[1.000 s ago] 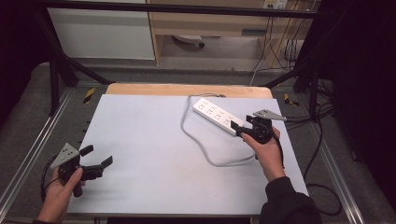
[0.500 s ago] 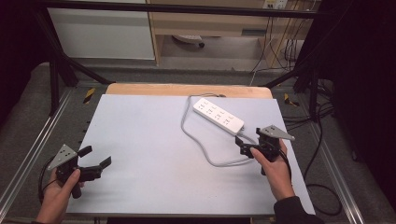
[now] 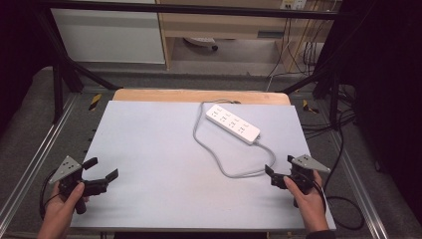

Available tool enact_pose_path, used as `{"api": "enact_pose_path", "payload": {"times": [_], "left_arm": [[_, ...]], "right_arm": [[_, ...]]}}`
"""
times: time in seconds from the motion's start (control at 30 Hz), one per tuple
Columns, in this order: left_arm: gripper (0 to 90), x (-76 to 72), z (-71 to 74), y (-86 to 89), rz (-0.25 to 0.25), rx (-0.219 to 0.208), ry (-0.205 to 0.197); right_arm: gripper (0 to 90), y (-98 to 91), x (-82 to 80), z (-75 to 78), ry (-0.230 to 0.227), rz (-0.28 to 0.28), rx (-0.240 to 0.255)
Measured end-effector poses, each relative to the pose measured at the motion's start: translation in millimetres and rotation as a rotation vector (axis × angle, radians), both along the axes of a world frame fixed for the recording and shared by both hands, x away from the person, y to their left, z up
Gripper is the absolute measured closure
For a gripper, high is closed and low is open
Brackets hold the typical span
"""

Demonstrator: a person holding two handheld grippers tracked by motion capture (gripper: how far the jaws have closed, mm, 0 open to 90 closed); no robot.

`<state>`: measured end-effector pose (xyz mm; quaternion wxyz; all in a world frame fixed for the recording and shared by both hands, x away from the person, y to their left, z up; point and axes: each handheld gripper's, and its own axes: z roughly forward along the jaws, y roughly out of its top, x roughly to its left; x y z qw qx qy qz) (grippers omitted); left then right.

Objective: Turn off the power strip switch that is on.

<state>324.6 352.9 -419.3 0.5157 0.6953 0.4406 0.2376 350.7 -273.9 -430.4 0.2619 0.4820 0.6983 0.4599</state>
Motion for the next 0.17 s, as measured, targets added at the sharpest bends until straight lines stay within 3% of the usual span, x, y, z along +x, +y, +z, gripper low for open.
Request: {"api": "enact_pose_path", "payload": {"times": [0.17], "left_arm": [[5.0,-2.6,0.4,1.5,-0.001,-0.008,-0.003]], "right_arm": [[4.6,3.3,-1.2,-10.9,0.021,0.007,-0.037]]}}
